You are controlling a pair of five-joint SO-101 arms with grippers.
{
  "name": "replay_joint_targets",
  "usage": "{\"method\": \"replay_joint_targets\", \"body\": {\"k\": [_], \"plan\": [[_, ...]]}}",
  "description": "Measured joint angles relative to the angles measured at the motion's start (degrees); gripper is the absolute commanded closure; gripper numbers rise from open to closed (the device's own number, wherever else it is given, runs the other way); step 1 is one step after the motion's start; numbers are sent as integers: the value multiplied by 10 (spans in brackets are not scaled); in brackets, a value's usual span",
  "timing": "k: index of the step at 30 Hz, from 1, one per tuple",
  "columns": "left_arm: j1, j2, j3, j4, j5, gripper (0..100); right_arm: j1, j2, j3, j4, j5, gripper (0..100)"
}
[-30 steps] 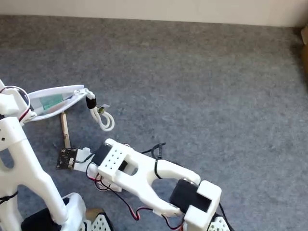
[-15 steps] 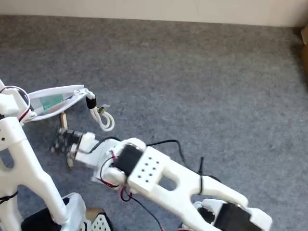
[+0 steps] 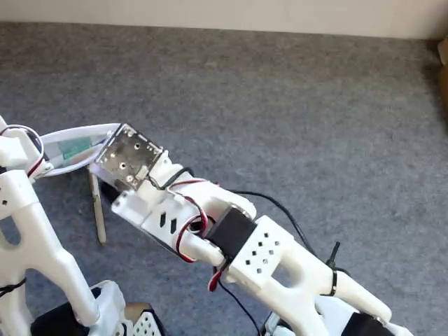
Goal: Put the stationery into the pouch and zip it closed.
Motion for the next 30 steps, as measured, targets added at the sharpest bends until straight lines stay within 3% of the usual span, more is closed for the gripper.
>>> {"method": "replay_joint_targets", "body": {"k": [7, 12, 19, 30], "plan": [[0, 0, 0, 0, 0, 993, -11, 2, 0, -225, 0, 995], [0, 0, 0, 0, 0, 993, -15, 34, 0, -325, 0, 995], [0, 0, 0, 0, 0, 993, -11, 91, 11, -399, 0, 995], [0, 0, 0, 0, 0, 993, 4, 118, 60, -404, 0, 995]]}}
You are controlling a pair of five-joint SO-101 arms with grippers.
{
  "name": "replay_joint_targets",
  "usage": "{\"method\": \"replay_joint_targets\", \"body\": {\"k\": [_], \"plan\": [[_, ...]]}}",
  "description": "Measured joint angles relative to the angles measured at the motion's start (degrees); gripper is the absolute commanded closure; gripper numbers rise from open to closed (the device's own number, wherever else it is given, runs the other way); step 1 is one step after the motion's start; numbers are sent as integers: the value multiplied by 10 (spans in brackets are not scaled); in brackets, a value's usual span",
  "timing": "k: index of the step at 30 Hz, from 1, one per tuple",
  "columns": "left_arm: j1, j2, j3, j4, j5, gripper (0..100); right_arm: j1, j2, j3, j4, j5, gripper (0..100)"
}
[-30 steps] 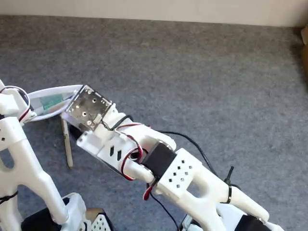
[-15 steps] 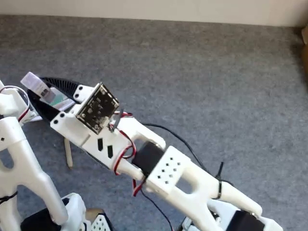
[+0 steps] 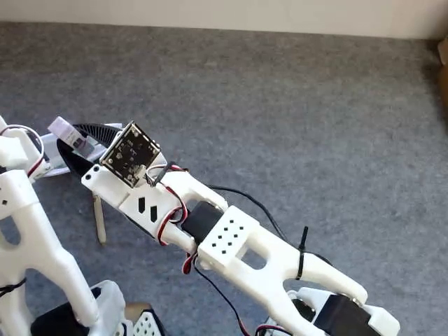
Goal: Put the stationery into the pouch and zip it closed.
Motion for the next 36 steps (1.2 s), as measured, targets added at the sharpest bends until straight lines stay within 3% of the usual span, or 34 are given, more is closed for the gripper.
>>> {"method": "replay_joint_targets", "body": {"k": [5, 12, 18, 36], "plan": [[0, 0, 0, 0, 0, 993, 0, 57, -1, -4, -1, 988], [0, 0, 1, 0, 0, 993, -1, 102, -3, -13, -8, 861], [2, 0, 1, 0, 0, 993, -1, 91, -2, -9, -66, 857], [-4, 8, -28, 0, 0, 993, 13, -40, -1, 38, -73, 860]]}}
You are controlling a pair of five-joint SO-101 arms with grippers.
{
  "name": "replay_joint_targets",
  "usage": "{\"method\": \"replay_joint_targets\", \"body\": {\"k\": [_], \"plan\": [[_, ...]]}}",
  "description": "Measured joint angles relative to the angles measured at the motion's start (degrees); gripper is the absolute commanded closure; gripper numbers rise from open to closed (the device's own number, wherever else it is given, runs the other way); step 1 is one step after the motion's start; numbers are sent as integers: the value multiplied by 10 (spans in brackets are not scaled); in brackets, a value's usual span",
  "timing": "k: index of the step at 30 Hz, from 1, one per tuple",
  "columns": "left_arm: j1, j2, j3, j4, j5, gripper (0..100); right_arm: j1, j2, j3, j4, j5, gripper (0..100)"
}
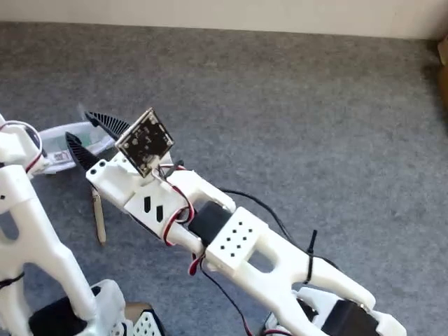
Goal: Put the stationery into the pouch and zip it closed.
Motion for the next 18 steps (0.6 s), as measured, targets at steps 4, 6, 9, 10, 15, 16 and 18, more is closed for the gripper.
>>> {"method": "replay_joint_targets", "body": {"k": [4, 6, 9, 10, 15, 16, 18], "plan": [[-4, 4, -58, 1, 1, 993, 2, -4, 0, 11, 0, 860], [-6, 4, -95, 4, 0, 993, 2, -4, 0, 25, -4, 860], [-17, 4, -149, 12, 0, 993, 4, -4, 0, 28, -38, 860], [-23, 4, -166, 12, 0, 993, 7, -4, 0, 28, -53, 860], [-75, 4, -223, 12, 0, 993, 29, -6, 0, 28, -91, 860], [-87, 4, -228, 12, 0, 993, 32, -6, 0, 30, -94, 860], [-108, 4, -235, 12, 0, 993, 33, -6, 0, 30, -95, 860]]}}
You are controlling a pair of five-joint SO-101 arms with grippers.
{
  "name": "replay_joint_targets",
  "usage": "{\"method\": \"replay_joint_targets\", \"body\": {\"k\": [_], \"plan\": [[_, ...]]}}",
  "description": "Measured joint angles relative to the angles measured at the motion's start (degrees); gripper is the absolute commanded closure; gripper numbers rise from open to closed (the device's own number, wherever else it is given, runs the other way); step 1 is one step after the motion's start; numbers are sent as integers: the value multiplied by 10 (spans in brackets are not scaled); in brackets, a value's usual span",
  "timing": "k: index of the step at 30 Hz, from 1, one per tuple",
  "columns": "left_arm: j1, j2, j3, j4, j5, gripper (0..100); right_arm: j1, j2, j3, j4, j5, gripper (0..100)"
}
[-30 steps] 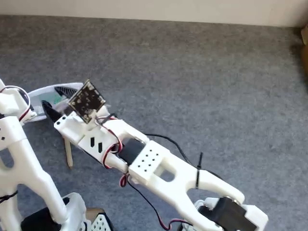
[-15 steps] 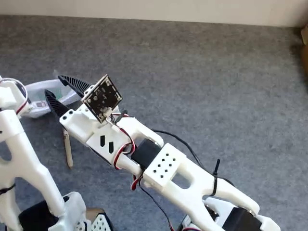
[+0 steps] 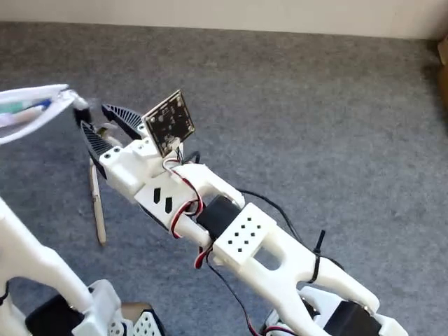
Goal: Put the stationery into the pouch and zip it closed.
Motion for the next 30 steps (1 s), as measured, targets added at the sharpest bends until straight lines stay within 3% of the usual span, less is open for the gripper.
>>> {"method": "replay_joint_targets", "body": {"k": [7, 13, 30], "plan": [[-57, 0, -1, 4, 0, 993, 12, 22, 0, 0, -53, 860], [-93, 0, -1, 4, 0, 992, 23, 168, -18, 4, -70, 860], [-200, 0, -1, 6, -12, 993, -25, 477, -358, 272, -72, 860]]}}
